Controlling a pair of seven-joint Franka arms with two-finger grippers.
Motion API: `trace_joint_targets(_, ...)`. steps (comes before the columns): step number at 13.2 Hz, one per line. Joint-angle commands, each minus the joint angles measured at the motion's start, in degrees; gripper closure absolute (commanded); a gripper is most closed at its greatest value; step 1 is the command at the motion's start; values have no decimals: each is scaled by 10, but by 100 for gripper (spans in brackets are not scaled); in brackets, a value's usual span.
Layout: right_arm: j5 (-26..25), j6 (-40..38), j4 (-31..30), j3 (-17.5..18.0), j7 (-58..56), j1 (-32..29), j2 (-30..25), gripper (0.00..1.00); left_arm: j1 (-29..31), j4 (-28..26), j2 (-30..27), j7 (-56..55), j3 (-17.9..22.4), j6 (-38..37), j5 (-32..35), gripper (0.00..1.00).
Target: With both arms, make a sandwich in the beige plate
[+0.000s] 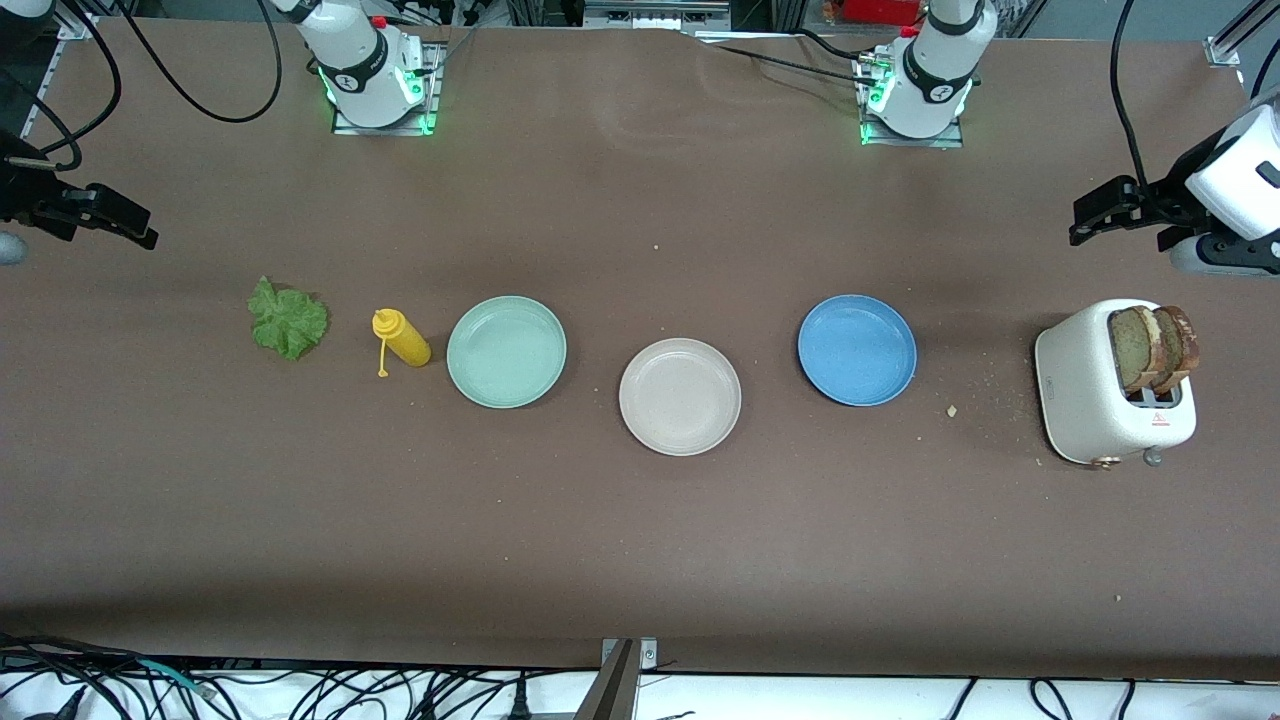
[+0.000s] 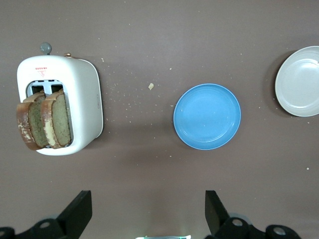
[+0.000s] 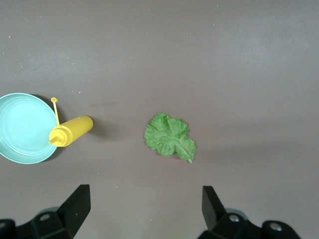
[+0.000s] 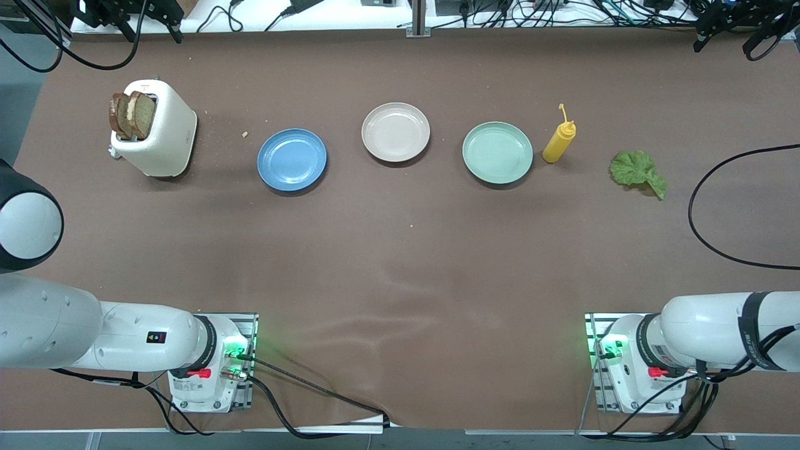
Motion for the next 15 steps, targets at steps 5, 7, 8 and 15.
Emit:
trace_joint_targets(5,8,-6,3,2,-6,-7,0,1,66,-75,-4,94,-1,86,13,0)
trace_joint_targets(7,8,-5,3,2,-6,-7,2,1,93,-112,-3,115,-1,132,14,0)
trace_joint_targets(8,8,-6,3,2,-6,-7,2,1,104,-131,-3,129,-1,163,14,0)
trace_joint_targets(15,8,-3,1,2,-6,-7,5,1,151,-164,57,144,-1,276,14,0)
